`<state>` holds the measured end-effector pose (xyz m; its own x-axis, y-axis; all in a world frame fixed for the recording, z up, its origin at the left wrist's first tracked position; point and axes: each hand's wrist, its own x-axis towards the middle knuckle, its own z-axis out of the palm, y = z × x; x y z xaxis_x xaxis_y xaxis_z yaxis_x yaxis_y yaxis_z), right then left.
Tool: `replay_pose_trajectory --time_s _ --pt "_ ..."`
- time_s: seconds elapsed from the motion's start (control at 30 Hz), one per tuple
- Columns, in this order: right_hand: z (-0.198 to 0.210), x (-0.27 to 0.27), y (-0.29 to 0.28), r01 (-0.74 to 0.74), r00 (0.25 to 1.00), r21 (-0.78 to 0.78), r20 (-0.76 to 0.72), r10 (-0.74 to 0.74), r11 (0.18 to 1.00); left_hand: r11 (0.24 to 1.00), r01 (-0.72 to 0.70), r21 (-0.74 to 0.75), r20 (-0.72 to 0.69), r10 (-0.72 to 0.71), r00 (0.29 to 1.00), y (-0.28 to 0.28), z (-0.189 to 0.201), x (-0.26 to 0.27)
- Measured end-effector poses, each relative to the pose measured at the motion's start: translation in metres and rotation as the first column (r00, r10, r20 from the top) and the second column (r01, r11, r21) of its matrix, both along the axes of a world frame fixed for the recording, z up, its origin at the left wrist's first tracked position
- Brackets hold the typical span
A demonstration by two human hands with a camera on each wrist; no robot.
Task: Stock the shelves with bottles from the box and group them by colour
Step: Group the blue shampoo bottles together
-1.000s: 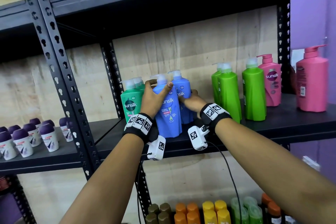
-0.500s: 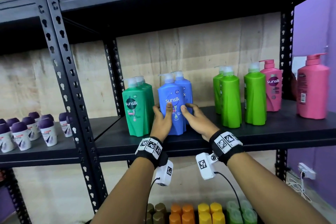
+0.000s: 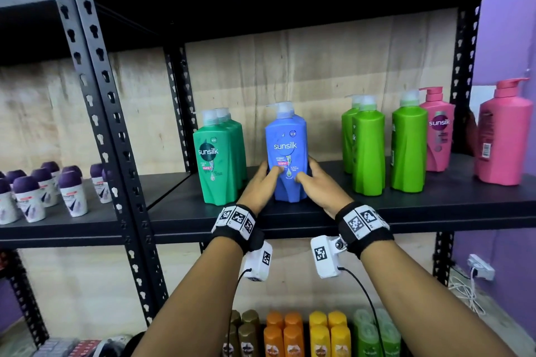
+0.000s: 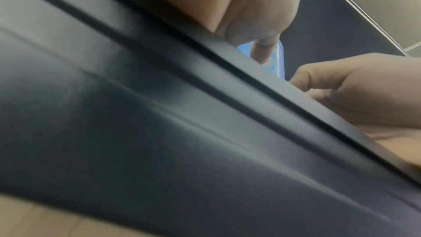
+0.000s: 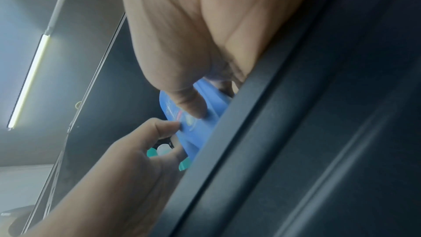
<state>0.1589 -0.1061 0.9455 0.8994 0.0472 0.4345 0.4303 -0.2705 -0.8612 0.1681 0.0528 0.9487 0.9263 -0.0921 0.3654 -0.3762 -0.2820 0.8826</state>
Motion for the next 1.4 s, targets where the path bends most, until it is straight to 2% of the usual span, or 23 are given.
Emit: replay_pose_trajectory --time_s 0.3,0.97,1.1,1.2,1.3,1.4 --pt "-0.004 0.001 -0.001 0.067 0.997 -0.001 -0.046 -0.067 0.998 0.998 0.007 0.066 0.024 -0.008 1.000 -0.002 -0.003 0.001" --pt "-0.007 0.007 -0.002 0.157 0.987 -0.045 0.037 -0.155 0.987 0.995 -0.049 0.083 0.047 0.045 0.998 0.001 -0.006 0.004" --pt "-0.007 0.003 -0.001 0.237 0.969 -0.088 0.085 -0.230 0.967 0.976 -0.155 0.151 0.136 0.135 0.982 0.000 -0.006 -0.002" --pt "-0.010 -0.005 0.000 0.289 0.954 -0.104 0.118 -0.276 0.952 0.936 -0.301 0.180 0.254 0.251 0.934 -0.005 -0.006 -0.010" --pt "-0.007 -0.012 -0.002 0.246 0.967 -0.130 0.097 -0.234 0.961 0.858 -0.478 0.187 0.326 0.405 0.854 -0.009 -0.008 -0.021" --pt "0.000 -0.019 -0.012 0.211 0.977 -0.282 0.086 -0.195 0.936 0.824 -0.523 0.220 0.354 0.432 0.829 -0.013 -0.011 -0.030"
